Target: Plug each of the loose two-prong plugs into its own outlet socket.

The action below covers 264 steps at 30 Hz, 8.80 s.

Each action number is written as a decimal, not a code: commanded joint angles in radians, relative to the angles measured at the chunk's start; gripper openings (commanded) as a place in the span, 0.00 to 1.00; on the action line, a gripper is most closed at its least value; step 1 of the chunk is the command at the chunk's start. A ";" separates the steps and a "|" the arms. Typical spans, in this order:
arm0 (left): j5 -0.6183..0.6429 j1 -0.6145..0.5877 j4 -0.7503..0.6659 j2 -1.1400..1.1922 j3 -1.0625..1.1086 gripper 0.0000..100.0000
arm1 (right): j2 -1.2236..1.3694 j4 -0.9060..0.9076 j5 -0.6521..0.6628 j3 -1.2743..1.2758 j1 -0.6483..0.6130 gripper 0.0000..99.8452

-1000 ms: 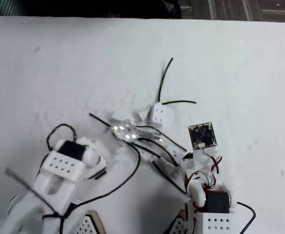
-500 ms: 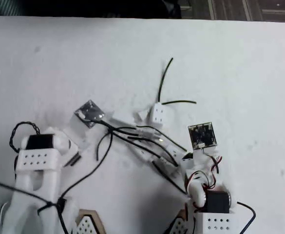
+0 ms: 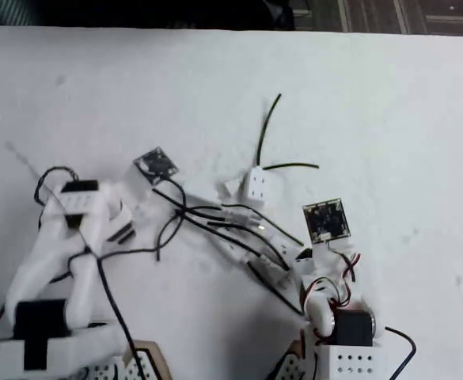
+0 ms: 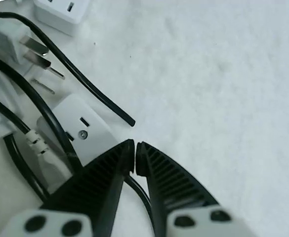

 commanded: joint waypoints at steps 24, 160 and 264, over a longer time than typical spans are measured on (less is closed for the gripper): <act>0.046 0.061 0.265 -0.381 -0.037 0.19 | -0.002 -0.018 0.017 -0.005 0.010 0.02; 0.706 -0.295 0.238 -1.465 0.410 0.21 | 1.237 0.486 0.101 -1.800 -0.455 0.02; 0.704 -0.496 0.204 -1.465 0.537 0.21 | 1.744 -1.147 -0.436 -0.829 -0.809 0.02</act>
